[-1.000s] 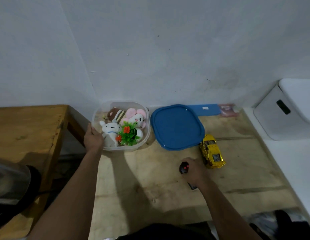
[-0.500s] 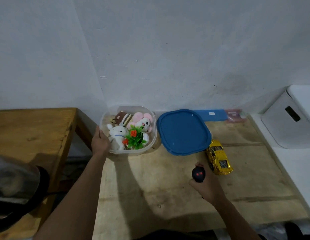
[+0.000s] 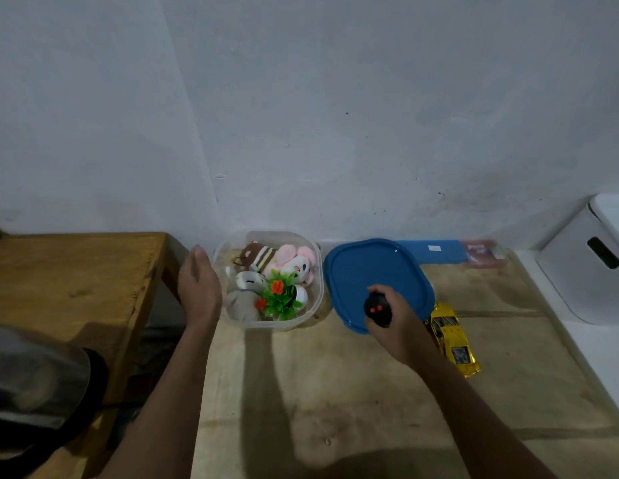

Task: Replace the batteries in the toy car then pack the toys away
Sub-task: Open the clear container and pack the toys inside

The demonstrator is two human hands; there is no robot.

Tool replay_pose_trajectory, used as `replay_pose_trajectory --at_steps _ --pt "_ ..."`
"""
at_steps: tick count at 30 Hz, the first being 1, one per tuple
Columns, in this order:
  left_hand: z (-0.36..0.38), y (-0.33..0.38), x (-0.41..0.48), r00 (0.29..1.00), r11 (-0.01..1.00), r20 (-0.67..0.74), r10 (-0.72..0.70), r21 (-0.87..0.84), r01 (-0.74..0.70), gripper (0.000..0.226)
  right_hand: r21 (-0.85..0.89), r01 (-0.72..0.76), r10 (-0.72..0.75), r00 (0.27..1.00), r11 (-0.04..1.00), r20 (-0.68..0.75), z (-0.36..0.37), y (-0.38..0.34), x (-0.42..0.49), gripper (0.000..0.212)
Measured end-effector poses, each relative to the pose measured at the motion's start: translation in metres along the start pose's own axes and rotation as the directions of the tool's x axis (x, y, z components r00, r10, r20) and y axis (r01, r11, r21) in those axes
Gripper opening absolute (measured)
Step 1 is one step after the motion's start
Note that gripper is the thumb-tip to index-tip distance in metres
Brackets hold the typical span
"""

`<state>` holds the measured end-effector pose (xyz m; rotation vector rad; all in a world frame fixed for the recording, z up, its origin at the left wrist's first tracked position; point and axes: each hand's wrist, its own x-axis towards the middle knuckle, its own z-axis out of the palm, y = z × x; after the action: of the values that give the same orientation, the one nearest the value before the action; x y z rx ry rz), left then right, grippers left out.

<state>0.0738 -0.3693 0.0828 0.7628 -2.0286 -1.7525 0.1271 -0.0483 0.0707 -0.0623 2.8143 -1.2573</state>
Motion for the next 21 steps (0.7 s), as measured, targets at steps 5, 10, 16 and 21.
replay_pose_trajectory --at_steps 5,10,16,21 --pt "0.001 0.043 0.009 0.874 0.955 0.463 0.146 0.164 -0.246 0.042 -0.117 0.085 -0.060 0.977 0.989 0.205 0.002 -0.041 0.069 0.045" --pt "0.018 0.013 0.020 0.750 0.774 0.660 0.037 0.456 -0.439 0.038 -0.125 0.165 -0.119 0.942 0.978 0.315 0.021 -0.080 0.128 0.047" --pt "0.040 -0.014 0.030 0.856 0.675 0.503 -0.119 0.674 -0.301 0.060 -0.171 0.165 -0.105 0.943 0.971 0.315 0.059 -0.118 0.193 0.044" --pt "0.056 -0.029 0.043 0.862 0.586 0.431 -0.266 0.783 -0.211 0.070 -0.181 0.222 -0.149 0.927 0.958 0.345 0.100 -0.124 0.223 0.028"
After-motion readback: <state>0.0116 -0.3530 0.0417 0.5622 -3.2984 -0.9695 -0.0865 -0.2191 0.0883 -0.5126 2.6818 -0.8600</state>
